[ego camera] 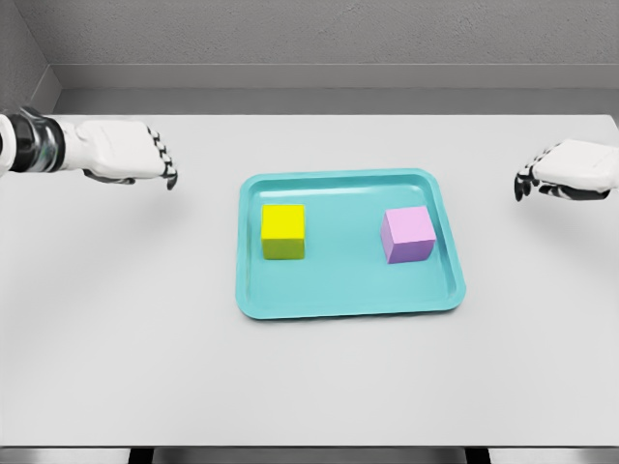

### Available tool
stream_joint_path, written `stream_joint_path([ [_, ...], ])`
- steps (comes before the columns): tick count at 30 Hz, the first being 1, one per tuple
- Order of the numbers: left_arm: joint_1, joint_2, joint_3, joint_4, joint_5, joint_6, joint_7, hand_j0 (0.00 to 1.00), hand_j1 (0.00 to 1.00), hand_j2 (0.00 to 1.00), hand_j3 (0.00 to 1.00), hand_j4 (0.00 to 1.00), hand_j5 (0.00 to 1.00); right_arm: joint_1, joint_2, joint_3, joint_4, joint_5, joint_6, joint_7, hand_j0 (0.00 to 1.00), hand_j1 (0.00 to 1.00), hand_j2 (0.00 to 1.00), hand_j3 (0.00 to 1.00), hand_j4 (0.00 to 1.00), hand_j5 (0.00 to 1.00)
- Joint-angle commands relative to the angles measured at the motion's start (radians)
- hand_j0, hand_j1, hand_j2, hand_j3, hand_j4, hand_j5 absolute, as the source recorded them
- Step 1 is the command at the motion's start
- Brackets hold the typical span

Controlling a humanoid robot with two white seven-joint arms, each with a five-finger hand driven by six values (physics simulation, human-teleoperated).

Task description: Push two cubes

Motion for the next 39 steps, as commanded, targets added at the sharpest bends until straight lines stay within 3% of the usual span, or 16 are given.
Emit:
stream_joint_path([
  [1,0.000,0.022,-0.003,-0.033,-0.016,0.002,0.000,0.54,0.54,0.54,0.54,0.54,0.54,0.000,0.005,-0.001,-0.011,-0.002,0.001,0.083,0.32,0.32,0.32,0.32,0.32,0.32],
  [3,0.000,0.004,-0.003,-0.047,-0.095,0.002,0.000,0.54,0.54,0.54,0.54,0.54,0.54,-0.002,0.008,-0.001,-0.015,-0.001,0.001,0.153,0.26,0.26,0.26,0.26,0.26,0.26],
  [9,0.071,-0.088,-0.004,-0.133,-0.263,0.002,0.000,0.54,0.54,0.54,0.54,0.54,0.54,-0.003,0.028,0.004,-0.063,-0.001,0.001,0.191,0.26,0.26,0.26,0.26,0.26,0.26],
  [12,0.086,-0.115,-0.006,-0.133,-0.310,0.002,0.000,0.54,0.54,0.54,0.54,0.54,0.54,-0.003,0.047,0.004,-0.078,-0.001,0.001,0.196,0.26,0.26,0.26,0.26,0.26,0.26],
  [16,0.084,-0.118,-0.006,-0.134,-0.312,0.002,0.000,0.55,0.55,0.55,0.55,0.55,0.55,-0.005,0.047,0.004,-0.141,0.018,0.001,0.207,0.26,0.26,0.26,0.26,0.26,0.26],
  [21,0.083,-0.145,-0.015,-0.137,-0.339,0.002,0.000,0.55,0.55,0.55,0.55,0.55,0.55,-0.032,0.064,0.019,-0.149,0.044,0.001,0.252,0.26,0.26,0.26,0.26,0.26,0.26],
  [22,0.074,-0.151,-0.060,-0.144,-0.341,0.002,0.000,0.55,0.55,0.55,0.55,0.55,0.55,-0.041,0.073,0.031,-0.149,0.044,0.001,0.252,0.26,0.26,0.26,0.26,0.26,0.26],
  [26,0.077,-0.138,-0.055,-0.180,-0.338,0.002,0.000,0.55,0.55,0.55,0.55,0.55,0.55,-0.104,0.077,0.116,-0.189,0.044,0.001,0.252,0.24,0.24,0.24,0.24,0.24,0.24],
  [30,0.075,-0.130,-0.047,-0.183,-0.321,0.002,0.000,0.54,0.54,0.54,0.54,0.54,0.54,-0.112,0.076,0.134,-0.189,0.044,0.001,0.252,0.20,0.20,0.20,0.20,0.20,0.20],
  [34,0.055,-0.098,-0.055,-0.191,-0.261,0.002,0.000,0.51,0.51,0.51,0.51,0.51,0.51,-0.114,0.085,0.146,-0.189,0.067,0.001,0.252,0.18,0.18,0.18,0.18,0.18,0.18],
  [39,0.055,-0.098,-0.063,-0.188,-0.109,0.002,0.000,0.50,0.50,0.50,0.50,0.50,0.50,-0.140,0.107,0.188,-0.207,0.081,0.001,0.252,0.17,0.17,0.17,0.17,0.17,0.17],
])
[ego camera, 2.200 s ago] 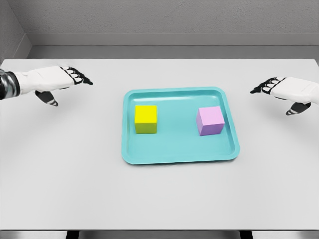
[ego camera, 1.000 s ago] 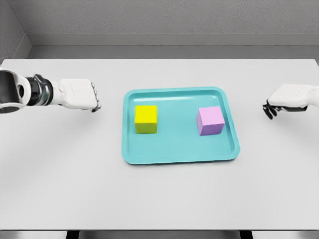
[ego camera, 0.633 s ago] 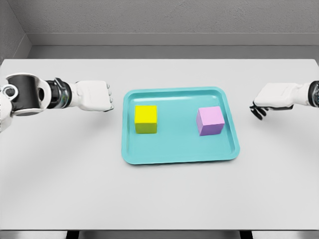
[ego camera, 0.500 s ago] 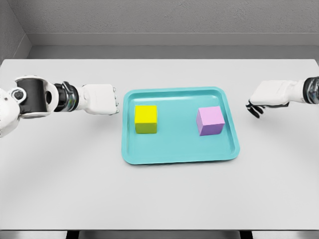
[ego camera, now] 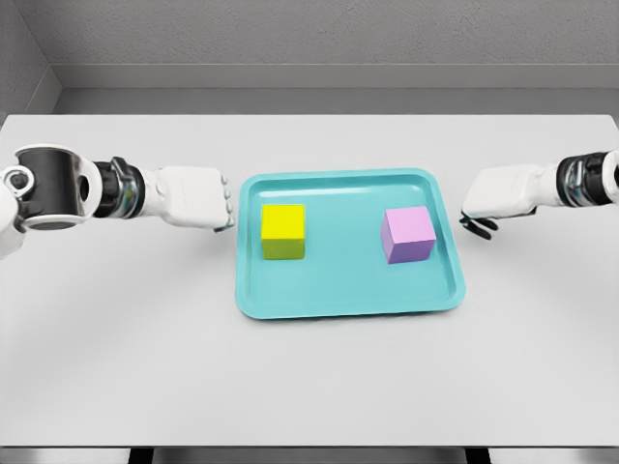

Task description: Push two cubes

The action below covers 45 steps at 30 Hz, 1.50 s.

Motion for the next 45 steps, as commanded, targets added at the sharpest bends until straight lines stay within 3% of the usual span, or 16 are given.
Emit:
stream_joint_path([
  [1,0.000,0.004,-0.006,-0.002,0.075,0.002,0.000,0.50,0.50,0.50,0.50,0.50,0.50,0.000,0.009,0.022,-0.009,0.002,0.002,0.000,0.17,0.17,0.17,0.17,0.17,0.17],
  [3,-0.006,0.030,-0.030,0.000,0.180,0.002,0.000,0.50,0.50,0.50,0.50,0.50,0.50,-0.002,0.018,0.031,-0.007,0.003,0.002,0.000,0.17,0.17,0.17,0.17,0.17,0.17],
  [5,-0.071,0.038,-0.122,0.015,0.307,0.002,0.000,0.51,0.51,0.51,0.51,0.51,0.51,-0.002,0.021,0.045,-0.007,0.012,0.002,0.000,0.17,0.17,0.17,0.17,0.17,0.17],
  [9,-0.077,0.050,-0.129,0.078,0.382,0.002,0.000,0.51,0.51,0.51,0.51,0.51,0.51,-0.002,0.023,0.055,-0.006,0.019,0.002,0.000,0.17,0.17,0.17,0.17,0.17,0.17],
  [10,-0.078,0.044,-0.129,0.118,0.376,0.002,0.000,0.51,0.51,0.51,0.51,0.51,0.51,-0.002,0.023,0.055,-0.006,0.017,0.002,0.000,0.17,0.17,0.17,0.17,0.17,0.17],
  [16,-0.095,-0.004,-0.129,0.181,0.324,0.002,0.000,0.50,0.50,0.50,0.50,0.50,0.50,-0.003,0.035,0.057,-0.003,0.019,0.002,0.000,0.17,0.17,0.17,0.17,0.17,0.17],
  [26,-0.092,-0.044,-0.129,0.181,0.266,0.002,0.000,0.51,0.51,0.51,0.51,0.51,0.51,-0.009,0.052,0.060,0.008,0.023,0.002,0.000,0.17,0.17,0.17,0.17,0.17,0.17],
  [30,-0.091,-0.074,-0.129,0.229,0.235,0.002,0.000,0.50,0.50,0.50,0.50,0.50,0.50,-0.009,0.053,0.060,0.008,0.025,0.002,0.000,0.17,0.17,0.17,0.17,0.17,0.17],
  [45,-0.091,-0.119,-0.144,0.271,0.212,0.002,0.000,0.50,0.50,0.50,0.50,0.50,0.50,-0.012,0.067,0.065,0.007,0.036,0.002,0.000,0.17,0.17,0.17,0.17,0.17,0.17],
])
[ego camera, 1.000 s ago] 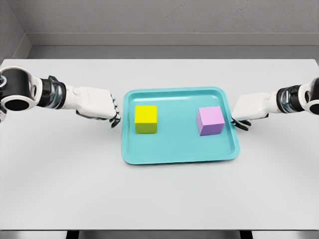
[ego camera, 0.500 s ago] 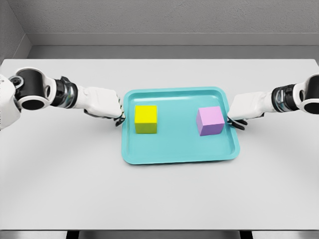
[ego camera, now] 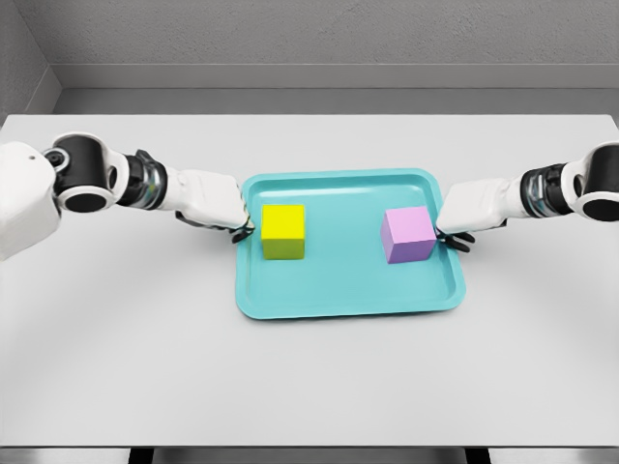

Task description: Push two cubes

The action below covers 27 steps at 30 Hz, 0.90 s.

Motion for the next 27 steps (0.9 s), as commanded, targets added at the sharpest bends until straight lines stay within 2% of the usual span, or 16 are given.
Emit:
stream_joint_path([
  [1,0.000,-0.003,-0.006,0.008,0.000,-0.003,-0.003,0.51,0.51,0.51,0.51,0.51,0.51,0.000,0.000,0.000,0.000,-0.002,0.002,0.000,0.17,0.17,0.17,0.17,0.17,0.17],
  [19,0.002,-0.015,-0.006,0.017,-0.002,-0.003,-0.003,0.50,0.50,0.50,0.50,0.50,0.50,-0.009,0.008,0.029,0.000,-0.002,0.002,0.000,0.17,0.17,0.17,0.17,0.17,0.17],
  [27,-0.002,-0.013,-0.004,-0.015,0.007,-0.003,-0.003,0.51,0.51,0.51,0.51,0.51,0.51,-0.011,0.012,0.030,-0.002,-0.002,0.002,0.000,0.17,0.17,0.17,0.17,0.17,0.17],
])
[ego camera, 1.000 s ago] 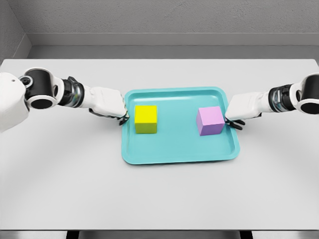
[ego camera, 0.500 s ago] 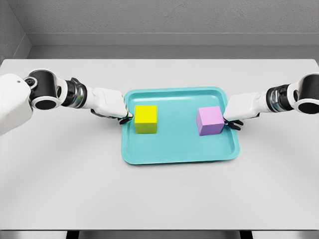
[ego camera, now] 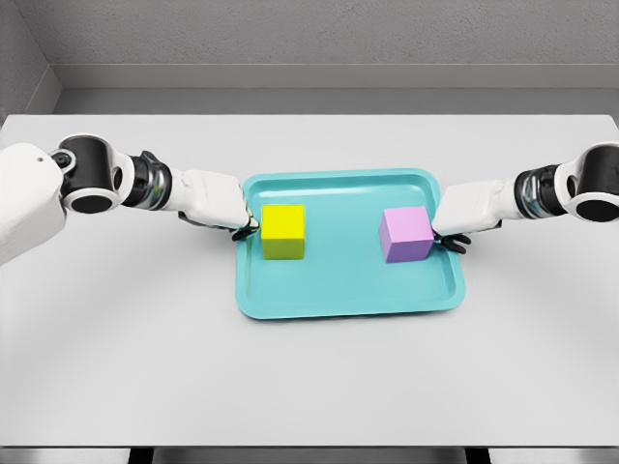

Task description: Push two cubes

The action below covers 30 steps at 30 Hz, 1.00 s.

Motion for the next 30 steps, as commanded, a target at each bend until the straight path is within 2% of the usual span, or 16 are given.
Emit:
stream_joint_path([
  [1,-0.002,-0.001,-0.003,-0.014,0.049,-0.004,-0.008,0.51,0.51,0.51,0.51,0.51,0.51,0.000,0.002,0.008,-0.001,0.005,-0.011,-0.003,0.17,0.17,0.17,0.17,0.17,0.17],
  [13,-0.002,0.001,-0.004,-0.024,0.046,-0.004,-0.008,0.51,0.51,0.51,0.51,0.51,0.51,-0.005,0.005,0.016,-0.004,0.005,-0.011,-0.003,0.17,0.17,0.17,0.17,0.17,0.17],
  [16,0.000,0.004,-0.004,-0.062,0.044,-0.004,-0.008,0.50,0.50,0.50,0.50,0.50,0.50,-0.008,0.005,0.022,-0.003,0.005,-0.011,-0.003,0.16,0.16,0.16,0.16,0.16,0.16],
  [30,-0.005,-0.002,-0.004,-0.062,0.038,-0.004,-0.008,0.50,0.50,0.50,0.50,0.50,0.50,-0.021,0.022,0.038,0.000,0.006,-0.011,-0.003,0.16,0.16,0.16,0.16,0.16,0.16],
])
